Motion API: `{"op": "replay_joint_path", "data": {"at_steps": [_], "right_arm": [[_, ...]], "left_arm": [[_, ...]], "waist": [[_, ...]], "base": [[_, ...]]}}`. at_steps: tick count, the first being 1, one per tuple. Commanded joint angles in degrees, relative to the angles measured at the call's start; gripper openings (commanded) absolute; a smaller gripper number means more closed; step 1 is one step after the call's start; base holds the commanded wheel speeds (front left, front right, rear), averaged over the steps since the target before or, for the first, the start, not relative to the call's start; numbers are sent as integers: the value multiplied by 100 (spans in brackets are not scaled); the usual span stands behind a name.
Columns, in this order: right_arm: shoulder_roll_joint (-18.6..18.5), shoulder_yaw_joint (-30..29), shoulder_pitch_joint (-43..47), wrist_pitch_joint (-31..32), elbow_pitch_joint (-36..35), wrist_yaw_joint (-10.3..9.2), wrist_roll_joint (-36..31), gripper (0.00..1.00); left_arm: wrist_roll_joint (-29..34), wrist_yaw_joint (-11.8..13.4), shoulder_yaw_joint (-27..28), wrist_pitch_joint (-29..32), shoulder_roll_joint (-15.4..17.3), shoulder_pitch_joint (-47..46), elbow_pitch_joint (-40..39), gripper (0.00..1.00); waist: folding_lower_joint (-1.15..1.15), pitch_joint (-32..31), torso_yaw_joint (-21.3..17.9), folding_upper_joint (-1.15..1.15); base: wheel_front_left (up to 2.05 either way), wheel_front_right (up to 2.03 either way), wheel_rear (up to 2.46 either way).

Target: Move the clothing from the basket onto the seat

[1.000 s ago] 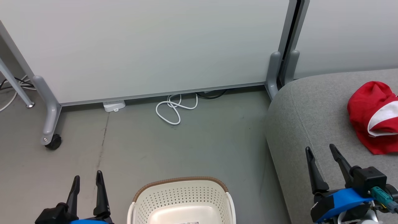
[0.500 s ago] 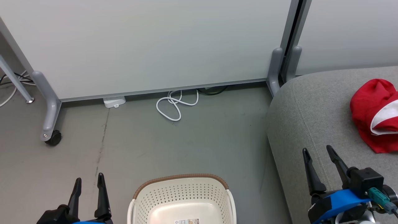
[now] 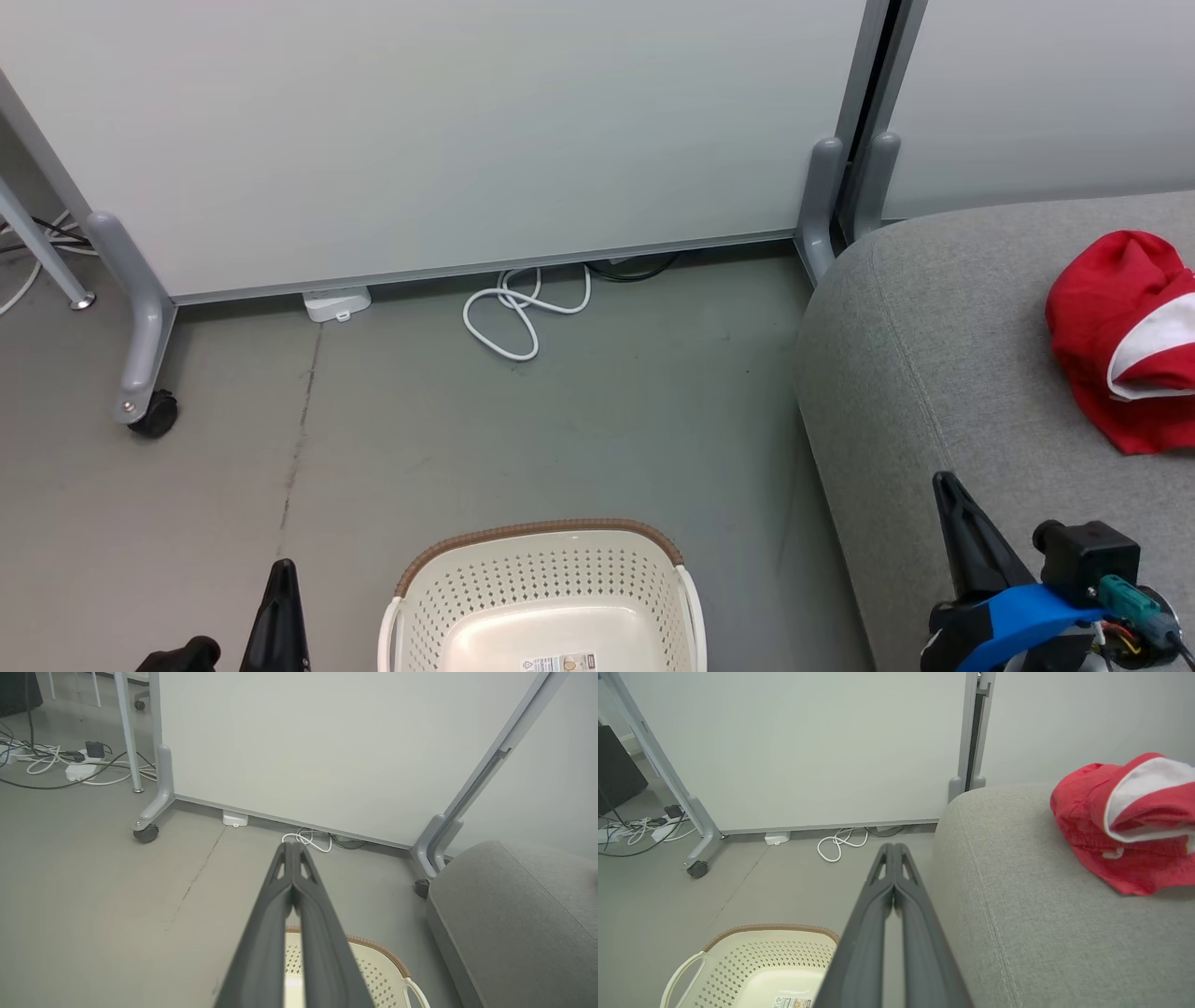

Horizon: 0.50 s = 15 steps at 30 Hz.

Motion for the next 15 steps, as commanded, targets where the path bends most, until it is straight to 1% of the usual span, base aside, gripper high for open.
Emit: {"op": "replay_joint_path", "data": {"at_steps": [1, 15], "right_arm": [[-14, -44, -85, 36, -57, 0, 222, 0], [-16, -83, -168, 199, -1, 0, 1817, 0]], "left_arm": [[-198, -5, 41, 54, 20, -108, -80, 0], [-1563, -22, 93, 418, 19, -291, -196, 0]], "waist": [[0, -2, 1, 0], [0, -11, 5, 0]], "base": [[0, 0, 0], [0, 0, 0]]}}
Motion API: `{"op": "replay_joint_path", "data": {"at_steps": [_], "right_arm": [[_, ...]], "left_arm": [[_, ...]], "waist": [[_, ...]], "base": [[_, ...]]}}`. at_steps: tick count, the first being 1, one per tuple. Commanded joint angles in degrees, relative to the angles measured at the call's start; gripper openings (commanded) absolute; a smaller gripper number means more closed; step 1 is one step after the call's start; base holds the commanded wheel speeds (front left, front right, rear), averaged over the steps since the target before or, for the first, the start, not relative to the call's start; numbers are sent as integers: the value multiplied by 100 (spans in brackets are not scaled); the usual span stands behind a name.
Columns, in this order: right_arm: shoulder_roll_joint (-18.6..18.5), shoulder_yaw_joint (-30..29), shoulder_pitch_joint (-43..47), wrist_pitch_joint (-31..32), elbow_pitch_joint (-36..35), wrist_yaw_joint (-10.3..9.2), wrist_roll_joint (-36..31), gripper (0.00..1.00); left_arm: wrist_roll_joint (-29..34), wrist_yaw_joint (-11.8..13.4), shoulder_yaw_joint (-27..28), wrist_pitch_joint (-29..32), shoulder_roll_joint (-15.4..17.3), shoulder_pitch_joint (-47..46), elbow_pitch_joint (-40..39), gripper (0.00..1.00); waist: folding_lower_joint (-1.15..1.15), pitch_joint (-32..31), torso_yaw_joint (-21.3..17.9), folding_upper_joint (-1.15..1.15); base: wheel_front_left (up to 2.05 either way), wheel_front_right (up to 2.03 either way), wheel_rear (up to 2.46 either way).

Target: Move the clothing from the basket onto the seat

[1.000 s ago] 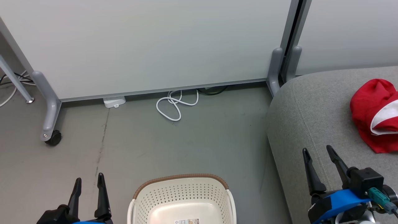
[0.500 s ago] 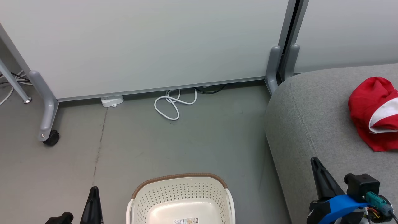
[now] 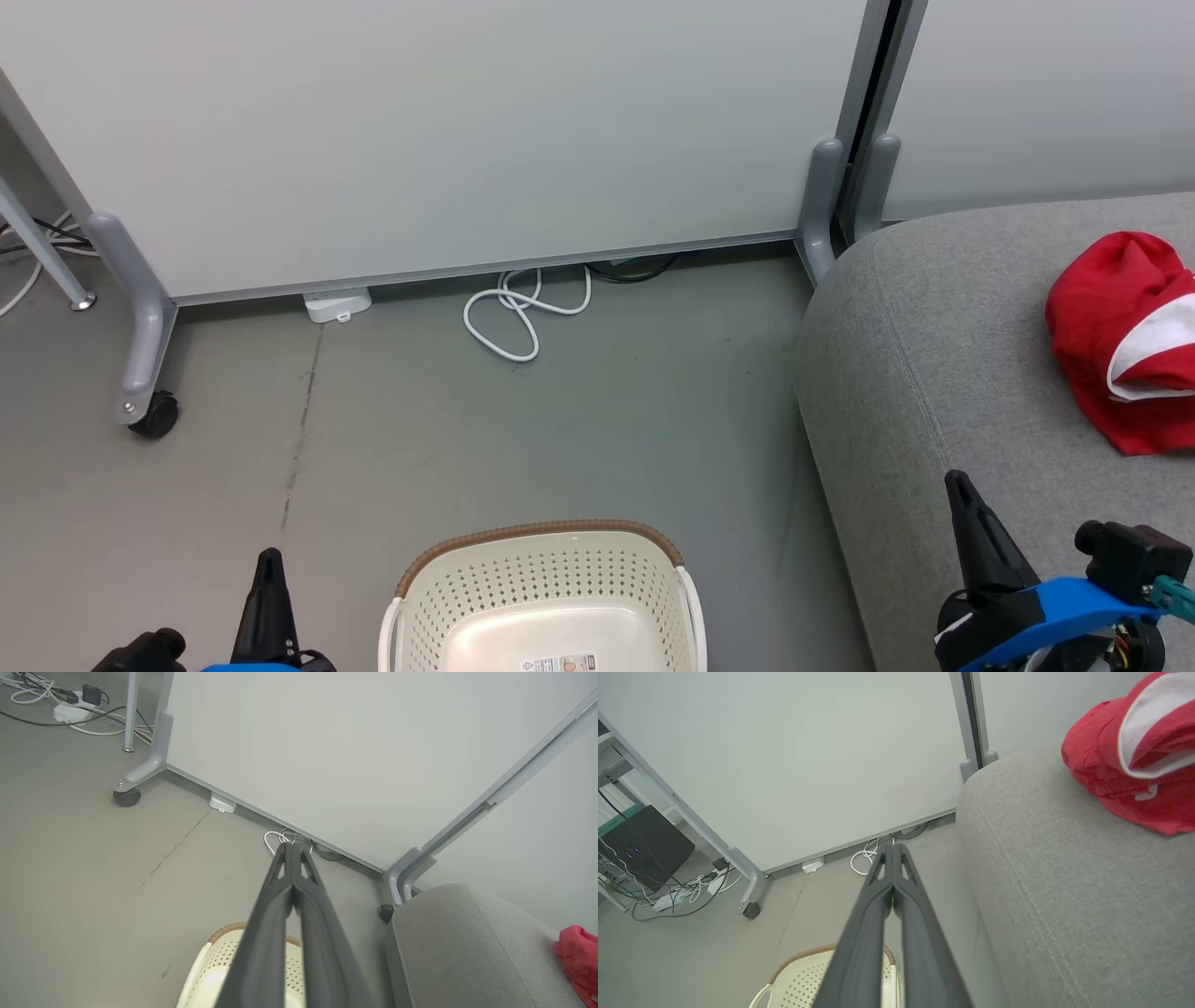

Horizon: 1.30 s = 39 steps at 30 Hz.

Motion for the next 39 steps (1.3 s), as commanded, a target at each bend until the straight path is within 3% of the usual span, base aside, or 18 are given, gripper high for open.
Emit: {"op": "replay_joint_path", "data": {"at_steps": [1, 39], "right_arm": [[-16, -24, -155, 13, -60, 1, 234, 0], [-23, -159, -380, 400, 134, 1, 3496, 0]], "left_arm": [[-194, -22, 51, 48, 19, -190, -106, 0], [-2996, -62, 186, 833, 16, -597, -302, 0]], "waist": [[0, -1, 1, 0], [-1, -27, 12, 0]], "base": [[0, 0, 0], [0, 0, 0]]}}
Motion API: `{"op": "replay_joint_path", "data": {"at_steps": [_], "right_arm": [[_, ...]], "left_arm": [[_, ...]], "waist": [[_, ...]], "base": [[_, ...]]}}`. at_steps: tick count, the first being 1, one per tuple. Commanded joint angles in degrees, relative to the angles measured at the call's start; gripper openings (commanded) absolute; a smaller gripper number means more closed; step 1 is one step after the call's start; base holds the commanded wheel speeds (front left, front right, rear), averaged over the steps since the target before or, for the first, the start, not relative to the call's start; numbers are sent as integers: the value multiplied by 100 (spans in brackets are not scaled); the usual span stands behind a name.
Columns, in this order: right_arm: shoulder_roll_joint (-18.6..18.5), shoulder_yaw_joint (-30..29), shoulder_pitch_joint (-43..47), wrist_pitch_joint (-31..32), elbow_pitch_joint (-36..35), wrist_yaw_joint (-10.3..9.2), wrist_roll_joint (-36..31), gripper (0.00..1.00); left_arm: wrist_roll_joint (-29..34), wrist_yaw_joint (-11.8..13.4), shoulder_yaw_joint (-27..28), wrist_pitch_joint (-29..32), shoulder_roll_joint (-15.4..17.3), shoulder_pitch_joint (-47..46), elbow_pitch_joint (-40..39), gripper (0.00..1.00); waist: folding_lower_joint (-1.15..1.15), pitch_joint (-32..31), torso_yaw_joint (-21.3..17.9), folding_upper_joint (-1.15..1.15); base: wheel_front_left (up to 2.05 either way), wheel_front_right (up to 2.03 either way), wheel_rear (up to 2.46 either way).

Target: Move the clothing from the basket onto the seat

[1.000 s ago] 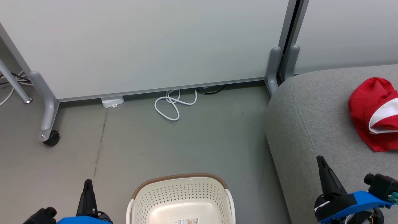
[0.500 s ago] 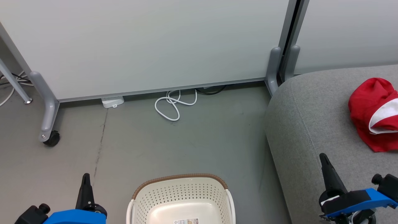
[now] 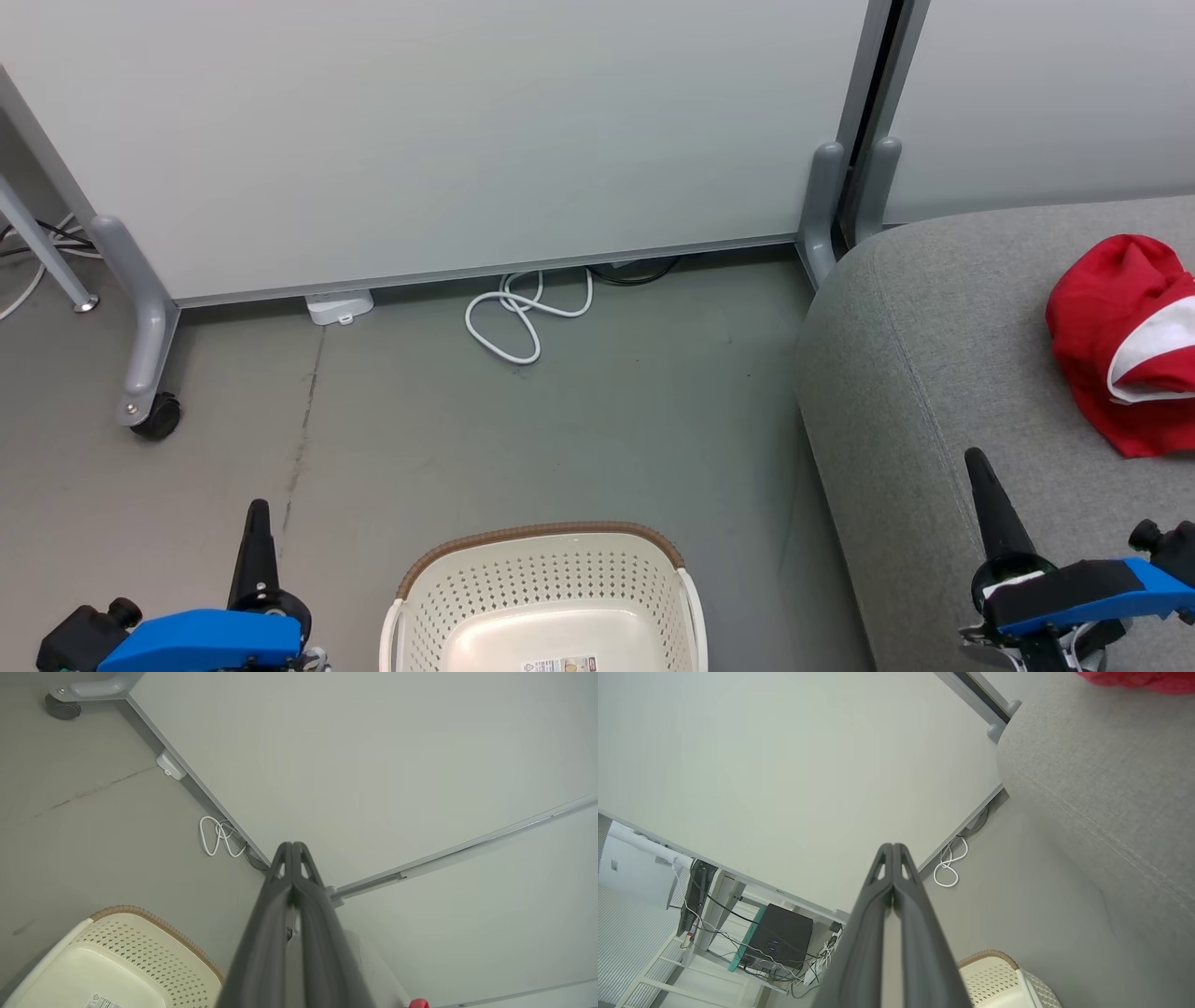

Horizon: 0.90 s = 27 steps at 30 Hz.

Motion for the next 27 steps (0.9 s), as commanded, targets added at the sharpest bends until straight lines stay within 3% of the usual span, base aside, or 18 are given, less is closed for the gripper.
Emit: {"op": "replay_joint_path", "data": {"at_steps": [1, 27], "right_arm": [[-23, -22, -128, 22, -23, 2, 195, 0], [-27, -85, -226, 212, 71, 2, 1705, 0]], "left_arm": [[-154, -37, 36, 47, 16, -156, -81, 0], [-1451, -55, 102, 416, 13, -347, -166, 0]], "waist": [[0, -1, 1, 0], [-1, -18, 8, 0]], "base": [[0, 0, 0], [0, 0, 0]]}}
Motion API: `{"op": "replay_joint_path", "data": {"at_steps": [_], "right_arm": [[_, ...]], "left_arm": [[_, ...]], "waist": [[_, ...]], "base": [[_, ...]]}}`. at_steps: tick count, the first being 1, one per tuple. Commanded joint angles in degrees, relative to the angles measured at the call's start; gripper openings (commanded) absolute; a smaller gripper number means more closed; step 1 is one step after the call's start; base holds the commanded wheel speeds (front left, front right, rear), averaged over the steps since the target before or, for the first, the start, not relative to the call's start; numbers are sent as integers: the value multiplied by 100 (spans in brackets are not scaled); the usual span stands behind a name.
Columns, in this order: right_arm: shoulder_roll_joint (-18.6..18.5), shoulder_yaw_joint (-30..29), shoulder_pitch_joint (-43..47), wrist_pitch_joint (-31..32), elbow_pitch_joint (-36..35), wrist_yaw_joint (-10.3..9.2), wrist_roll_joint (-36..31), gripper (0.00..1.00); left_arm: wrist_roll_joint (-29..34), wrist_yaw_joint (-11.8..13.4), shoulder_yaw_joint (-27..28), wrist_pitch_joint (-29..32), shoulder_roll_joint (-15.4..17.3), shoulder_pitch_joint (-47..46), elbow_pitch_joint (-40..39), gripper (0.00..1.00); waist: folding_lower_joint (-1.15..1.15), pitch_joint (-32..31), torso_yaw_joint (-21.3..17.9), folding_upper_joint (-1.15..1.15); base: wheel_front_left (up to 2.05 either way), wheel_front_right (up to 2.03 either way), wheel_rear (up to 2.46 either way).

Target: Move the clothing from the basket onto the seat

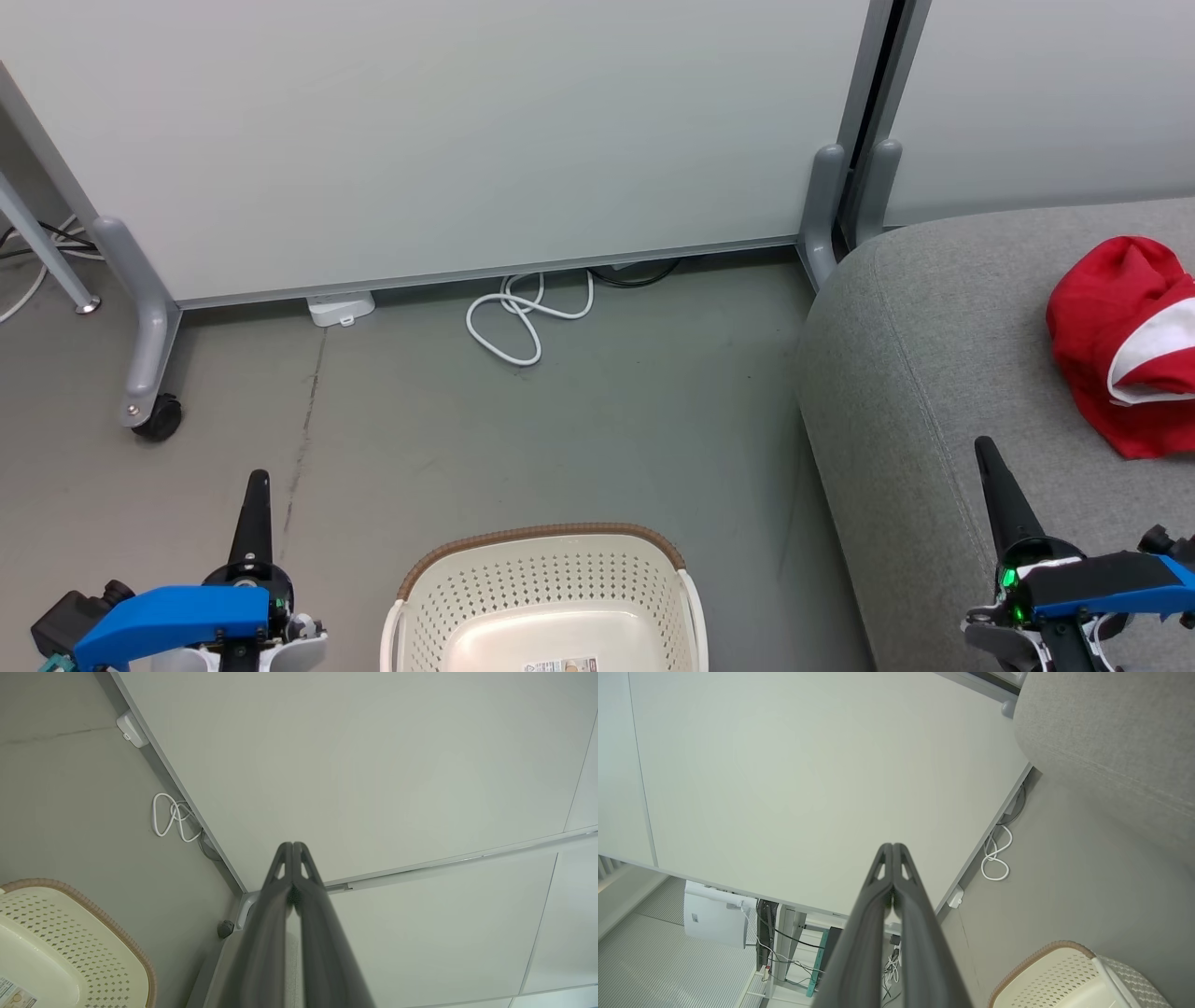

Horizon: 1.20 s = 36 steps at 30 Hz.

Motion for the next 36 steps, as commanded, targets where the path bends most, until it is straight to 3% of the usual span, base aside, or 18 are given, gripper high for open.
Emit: {"op": "replay_joint_path", "data": {"at_steps": [1, 36], "right_arm": [[-26, -15, -94, 45, -16, 2, 115, 0], [-30, -88, -204, 236, 100, 2, 1800, 0]], "left_arm": [[-91, -37, 34, 23, 12, -129, -59, 0], [-1535, -68, 100, 437, 8, -320, -148, 0]], "waist": [[0, -1, 0, 0], [0, -24, 11, 0]], "base": [[0, 0, 0], [0, 0, 0]]}}
